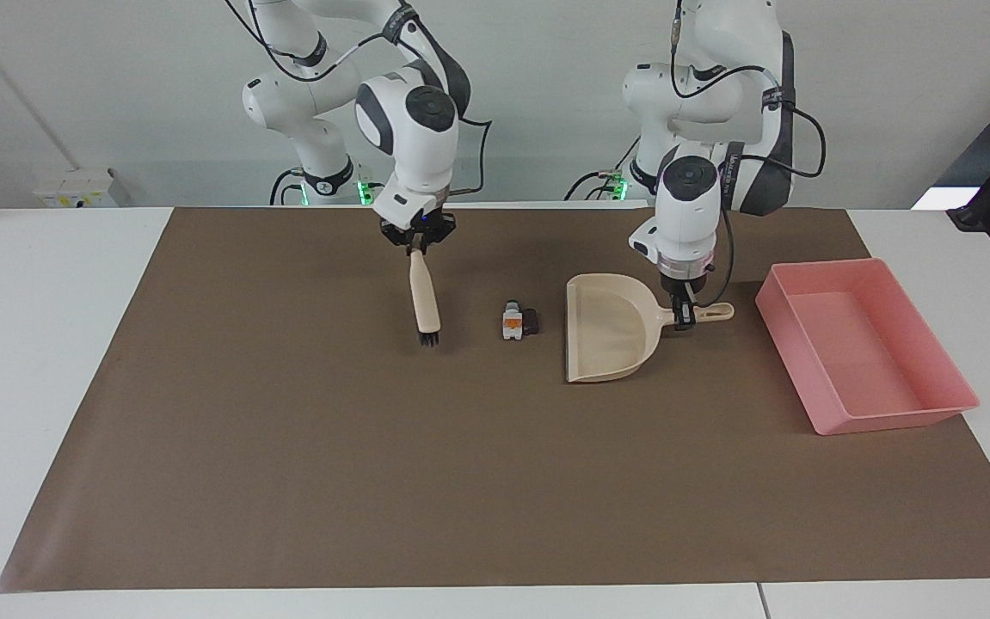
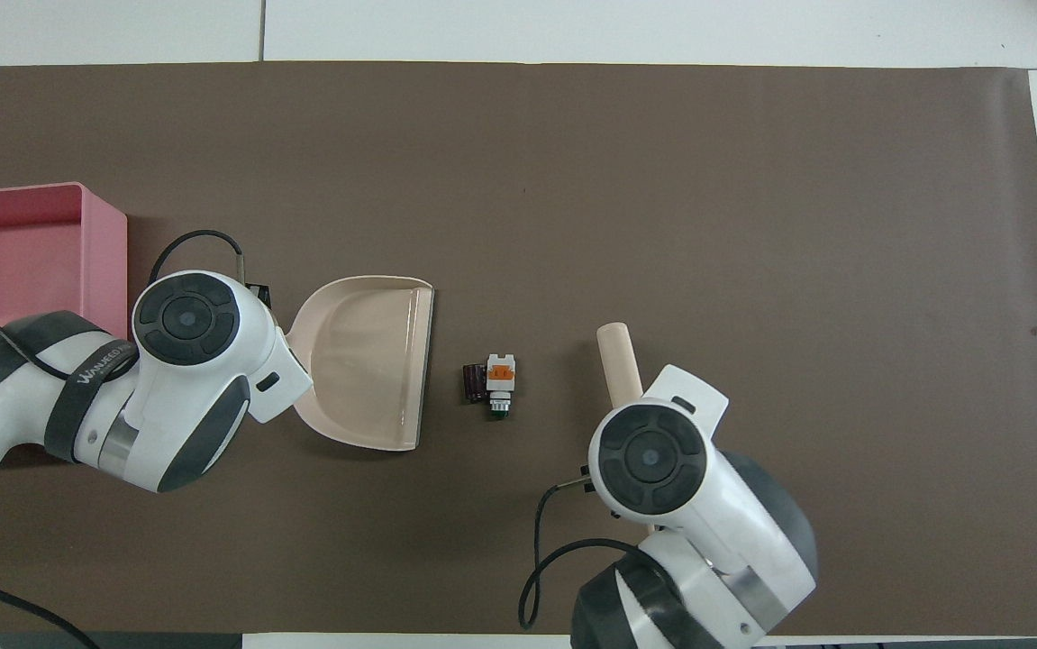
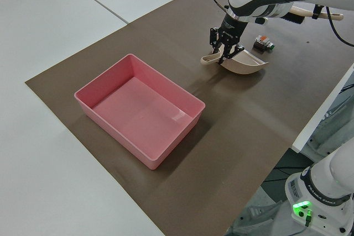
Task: Clean e-waste and dump in bin
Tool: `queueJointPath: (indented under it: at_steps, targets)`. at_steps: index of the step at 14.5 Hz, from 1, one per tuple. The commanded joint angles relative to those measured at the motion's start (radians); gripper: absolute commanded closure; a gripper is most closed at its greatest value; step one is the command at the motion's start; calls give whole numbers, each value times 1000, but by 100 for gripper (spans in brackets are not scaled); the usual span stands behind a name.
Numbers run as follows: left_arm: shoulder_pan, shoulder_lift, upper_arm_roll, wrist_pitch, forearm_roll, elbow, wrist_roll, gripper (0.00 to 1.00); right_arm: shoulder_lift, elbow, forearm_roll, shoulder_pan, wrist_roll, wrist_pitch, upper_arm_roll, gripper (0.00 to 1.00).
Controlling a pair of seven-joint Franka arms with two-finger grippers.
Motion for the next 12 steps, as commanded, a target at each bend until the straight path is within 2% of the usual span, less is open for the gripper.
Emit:
queueJointPath:
  at_steps: [1, 3, 7, 9, 12]
  targets:
    - [-27, -10, 10, 5, 43, -33, -58, 100, 25, 2, -4, 21, 21, 44, -6, 100]
    - [-29, -14, 10, 7, 49, -38, -63, 100, 68, 15, -3, 52, 16, 96, 1, 100]
    - [-29, -24, 7, 25, 72, -69, -66, 100, 134, 70, 3, 72, 18, 107, 2, 100]
    - [-37, -24, 5, 25, 72, -70, -64, 100, 195, 139, 34, 92, 21, 98, 5, 100]
    - [-38, -24, 5, 28, 72, -70, -64, 100, 333, 303, 54, 121, 33, 67, 10, 100]
